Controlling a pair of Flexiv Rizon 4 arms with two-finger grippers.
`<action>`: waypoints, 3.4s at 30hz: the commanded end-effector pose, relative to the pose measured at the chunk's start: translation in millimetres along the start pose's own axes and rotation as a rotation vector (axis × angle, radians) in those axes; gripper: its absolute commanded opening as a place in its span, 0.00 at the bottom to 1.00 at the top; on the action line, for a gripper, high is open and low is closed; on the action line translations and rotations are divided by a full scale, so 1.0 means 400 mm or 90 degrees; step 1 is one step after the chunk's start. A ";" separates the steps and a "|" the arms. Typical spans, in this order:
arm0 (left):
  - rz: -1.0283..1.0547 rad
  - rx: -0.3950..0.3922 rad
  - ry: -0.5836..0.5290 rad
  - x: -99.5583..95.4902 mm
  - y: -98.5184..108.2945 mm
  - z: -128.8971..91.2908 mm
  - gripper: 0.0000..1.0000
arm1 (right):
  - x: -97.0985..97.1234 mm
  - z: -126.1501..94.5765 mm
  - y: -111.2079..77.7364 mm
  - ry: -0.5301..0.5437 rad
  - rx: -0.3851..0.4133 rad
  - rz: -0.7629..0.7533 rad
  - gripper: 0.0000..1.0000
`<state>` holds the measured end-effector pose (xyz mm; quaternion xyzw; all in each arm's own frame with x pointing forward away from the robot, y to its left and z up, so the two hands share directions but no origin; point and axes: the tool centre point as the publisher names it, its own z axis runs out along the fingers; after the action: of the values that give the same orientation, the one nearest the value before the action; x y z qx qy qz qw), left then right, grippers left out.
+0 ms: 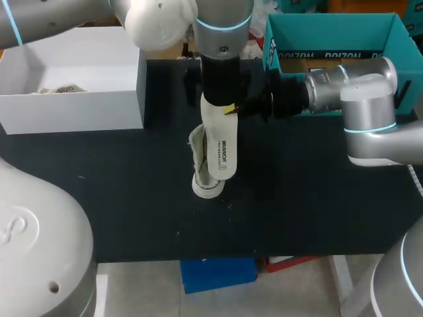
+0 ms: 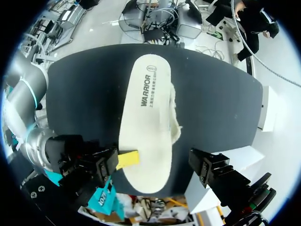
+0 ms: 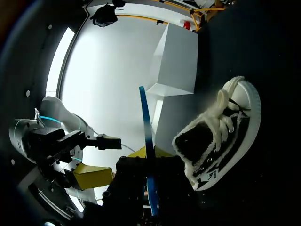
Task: Take the shoe out of the shoebox, open the shoe tongue, remove and reinsert the insole, then place the shoe into the shoebox
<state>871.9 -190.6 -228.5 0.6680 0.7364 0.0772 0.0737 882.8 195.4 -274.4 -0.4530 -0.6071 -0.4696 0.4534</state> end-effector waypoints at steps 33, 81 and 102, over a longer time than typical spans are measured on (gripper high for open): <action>0.135 0.199 -0.327 0.129 -0.193 -0.028 1.00 | -0.001 0.001 0.002 -0.001 0.001 0.001 0.00; -0.050 0.023 -0.821 0.243 -0.164 0.009 1.00 | -0.001 0.001 0.002 -0.001 0.001 0.001 0.00; -0.016 -0.062 -0.878 0.225 -0.183 0.033 1.00 | -0.001 0.001 0.002 -0.001 0.001 0.001 0.00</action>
<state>798.2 -104.4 -246.9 0.5759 0.5306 -0.3474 0.5159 882.8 195.4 -274.4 -0.4530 -0.6072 -0.4696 0.4535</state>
